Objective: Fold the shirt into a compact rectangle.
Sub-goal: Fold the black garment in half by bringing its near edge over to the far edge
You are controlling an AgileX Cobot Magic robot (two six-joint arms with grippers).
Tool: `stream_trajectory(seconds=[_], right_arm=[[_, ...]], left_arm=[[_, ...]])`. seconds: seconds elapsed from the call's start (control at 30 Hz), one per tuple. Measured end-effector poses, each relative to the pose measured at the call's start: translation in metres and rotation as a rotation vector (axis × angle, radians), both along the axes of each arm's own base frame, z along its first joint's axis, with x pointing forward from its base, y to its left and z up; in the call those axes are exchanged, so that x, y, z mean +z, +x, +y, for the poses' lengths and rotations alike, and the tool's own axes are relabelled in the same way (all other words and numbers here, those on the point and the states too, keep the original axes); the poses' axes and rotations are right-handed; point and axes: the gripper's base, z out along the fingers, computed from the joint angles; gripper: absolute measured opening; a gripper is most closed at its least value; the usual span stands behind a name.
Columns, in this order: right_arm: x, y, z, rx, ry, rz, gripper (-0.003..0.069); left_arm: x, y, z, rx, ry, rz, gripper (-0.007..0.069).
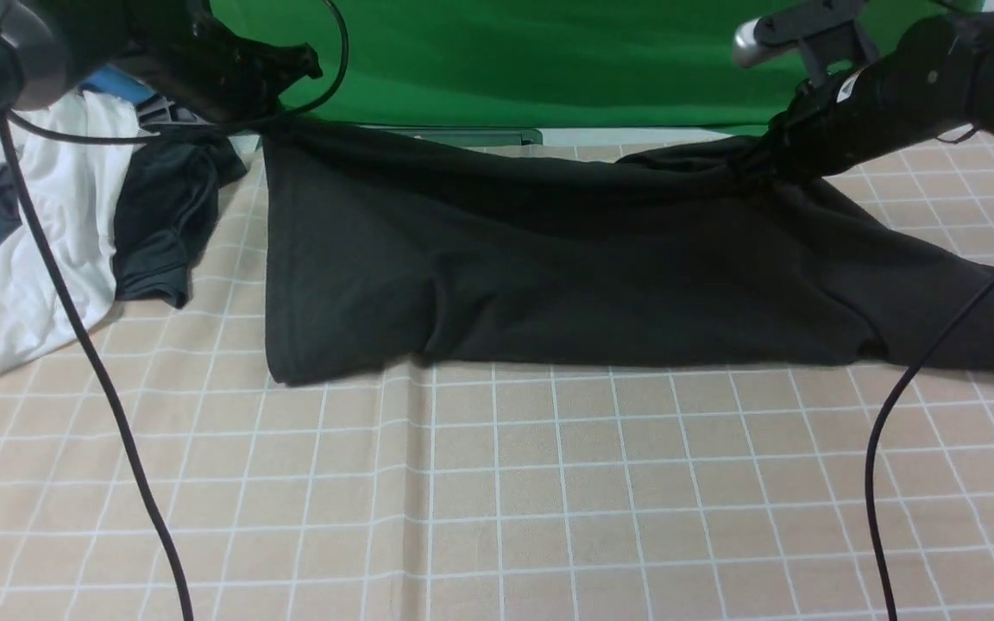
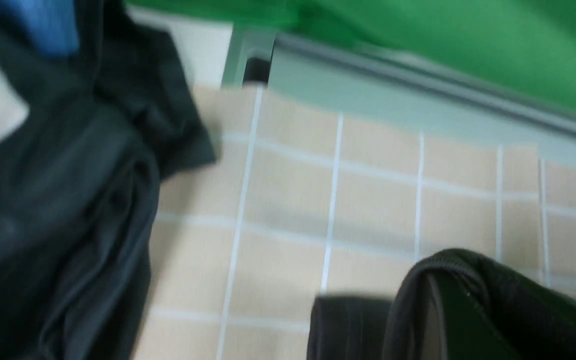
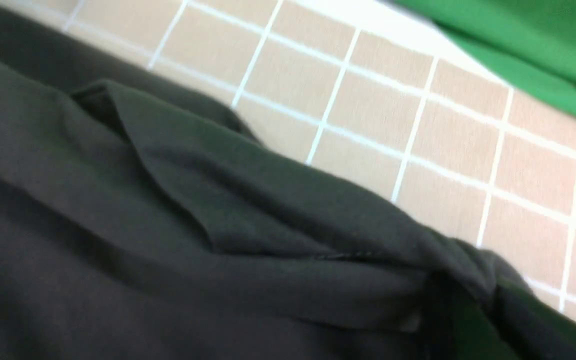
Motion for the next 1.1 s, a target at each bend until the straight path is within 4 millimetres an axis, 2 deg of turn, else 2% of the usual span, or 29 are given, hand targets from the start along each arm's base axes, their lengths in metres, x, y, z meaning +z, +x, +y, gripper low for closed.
stream_trajectory(seconds=[0.07, 0.13, 0.2, 0.23, 0.27, 0.33, 0.43, 0.5, 0.6, 0.67, 0.7, 0.73, 0.8, 0.83, 0.93, 1.1], right_arm=[[-0.005, 0.003, 0.000, -0.002, 0.002, -0.017, 0.0080], [-0.013, 0.008, 0.001, -0.003, 0.004, -0.037, 0.0129], [-0.018, 0.012, 0.001, -0.009, 0.011, -0.058, 0.0222], [-0.019, 0.012, 0.001, -0.009, 0.011, -0.058, 0.0231], [-0.020, 0.014, 0.002, -0.013, 0.016, -0.072, 0.0302], [-0.019, 0.014, 0.002, -0.018, 0.022, -0.081, 0.0365], [-0.007, 0.008, 0.001, -0.018, 0.023, -0.063, 0.0393], [0.012, -0.002, 0.000, -0.014, 0.017, -0.012, 0.0369], [0.044, -0.021, -0.003, -0.008, 0.011, 0.038, 0.0245], [0.056, -0.031, -0.004, -0.001, 0.002, 0.070, 0.0168], [0.067, -0.039, -0.005, 0.004, -0.002, 0.092, 0.0092], [0.078, -0.049, -0.007, 0.007, -0.006, 0.111, 0.0057], [0.081, -0.055, -0.008, 0.010, -0.013, 0.147, 0.0043], [0.085, -0.063, -0.010, 0.011, -0.020, 0.199, 0.0038], [0.086, -0.070, -0.014, 0.010, -0.030, 0.261, 0.0038], [0.085, -0.074, -0.016, 0.016, -0.037, 0.297, 0.0037]], left_arm=[[-0.003, 0.002, 0.000, 0.000, 0.003, -0.012, 0.0040], [-0.006, 0.006, 0.001, -0.010, 0.021, -0.041, 0.0066], [-0.006, 0.009, 0.001, -0.014, 0.035, -0.075, 0.0122], [-0.006, 0.009, 0.001, -0.013, 0.036, -0.078, 0.0129], [-0.004, 0.009, 0.002, -0.013, 0.041, -0.091, 0.0181], [-0.001, 0.006, 0.002, -0.033, 0.055, -0.070, 0.0242], [0.009, -0.005, 0.002, -0.082, 0.079, 0.001, 0.0279], [0.022, -0.023, 0.001, -0.152, 0.107, 0.113, 0.0269], [0.034, -0.045, 0.000, -0.218, 0.120, 0.250, 0.0206], [0.034, -0.054, -0.001, -0.247, 0.125, 0.315, 0.0162], [0.030, -0.063, -0.003, -0.270, 0.127, 0.369, 0.0114], [0.023, -0.072, -0.007, -0.291, 0.128, 0.422, 0.0056], [0.016, -0.079, -0.011, -0.303, 0.128, 0.456, 0.0034], [0.001, -0.090, -0.019, -0.326, 0.130, 0.511, 0.0017], [-0.016, -0.108, -0.031, -0.355, 0.129, 0.561, 0.0020], [-0.026, -0.116, -0.038, -0.372, 0.142, 0.568, 0.0046]])
